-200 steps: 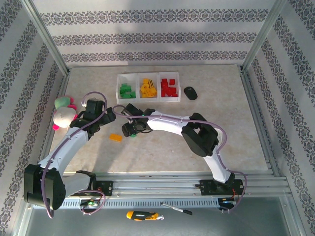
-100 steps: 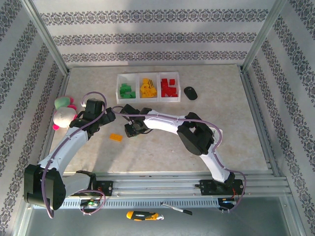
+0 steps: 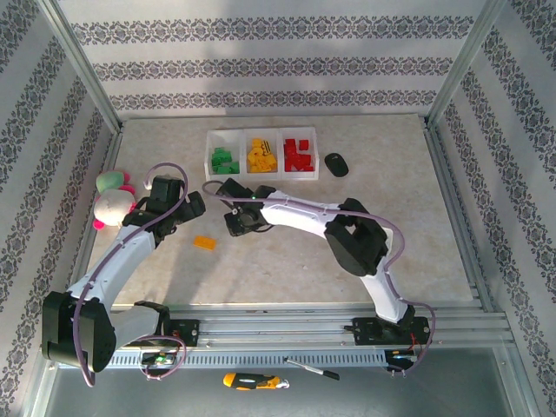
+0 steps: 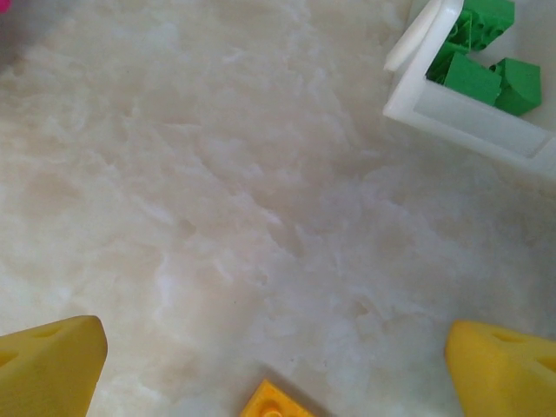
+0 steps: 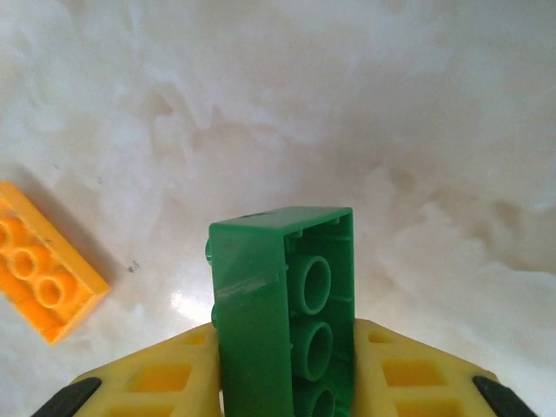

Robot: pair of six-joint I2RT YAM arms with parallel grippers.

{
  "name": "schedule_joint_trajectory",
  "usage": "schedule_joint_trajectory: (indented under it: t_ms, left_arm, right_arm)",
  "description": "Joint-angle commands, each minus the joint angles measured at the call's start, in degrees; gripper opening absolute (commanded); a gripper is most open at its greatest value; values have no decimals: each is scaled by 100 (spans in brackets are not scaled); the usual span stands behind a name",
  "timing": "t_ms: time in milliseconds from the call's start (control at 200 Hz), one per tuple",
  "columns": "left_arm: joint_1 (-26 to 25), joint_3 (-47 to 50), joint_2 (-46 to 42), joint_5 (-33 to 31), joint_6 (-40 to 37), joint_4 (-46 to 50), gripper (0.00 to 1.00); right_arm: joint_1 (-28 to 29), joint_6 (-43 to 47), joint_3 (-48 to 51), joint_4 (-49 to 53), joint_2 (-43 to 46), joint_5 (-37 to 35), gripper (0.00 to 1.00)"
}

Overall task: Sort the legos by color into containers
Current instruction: Pick up the lego from the center of the table, then place the lego in the container.

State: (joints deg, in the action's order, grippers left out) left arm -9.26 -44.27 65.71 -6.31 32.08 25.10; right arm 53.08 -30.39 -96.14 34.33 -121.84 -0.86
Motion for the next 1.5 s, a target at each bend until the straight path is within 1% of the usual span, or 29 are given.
schedule_joint_trajectory:
  t_ms: [0,145,290,435,655,740,789,909,999,1139,1234,1309,1369,1424,1494]
  left_arm:
    - [83,207,-141,141,62,218,99]
    - [80,367,-138,277,184,180,99]
    - [76,462,-135,345,252,149,99]
    - [73,524,-110,380,277,122,99]
    - [64,602,-54,455,414,232,99]
    - [64,643,-16,489,473,232,99]
    - [67,648,9,479,517,232,99]
    - [64,717,17,458,688,138,100]
    - [65,711,54,511,882,130,99]
    - [42,575,228,525,1221,344,97]
    - [-34,520,323,512,1407,377,97]
    - [-177,447,370,364,1594,502,96]
    - [-308,383,436,197,1825,655,94]
    - [-395,306,510,93,2125,843,91]
    - [-497,221,619,53,2508,1005,91]
  right_arm:
    - [-146,126,-28,-58,493,-298,28]
    - [-342,440,-571,-231,372,-484,28]
    - [-601,698,-1539,-375,-189,-796,27]
    - [-837,911,-2850,-429,-1058,-862,27]
    - [-955,1298,-4958,-448,-2448,-996,28]
    - [-975,1392,-5536,-486,-2883,-1018,28]
    - [-983,1427,-5717,-555,-3038,-997,29]
    - [-1000,1504,-5702,-923,-3190,-995,33]
    - [-1004,1557,-5740,-980,-3206,-970,37]
    - [-991,1656,-5665,-996,-2962,-982,54]
    - [-975,1674,-5383,-1020,-2607,-1011,61]
    - [-938,1689,-4866,-1142,-2173,-1056,64]
    - [-905,1724,-4224,-1383,-1726,-1091,66]
    - [-859,1741,-3464,-1720,-1263,-1091,67]
    - [-827,1756,-2499,-2198,-663,-1099,67]
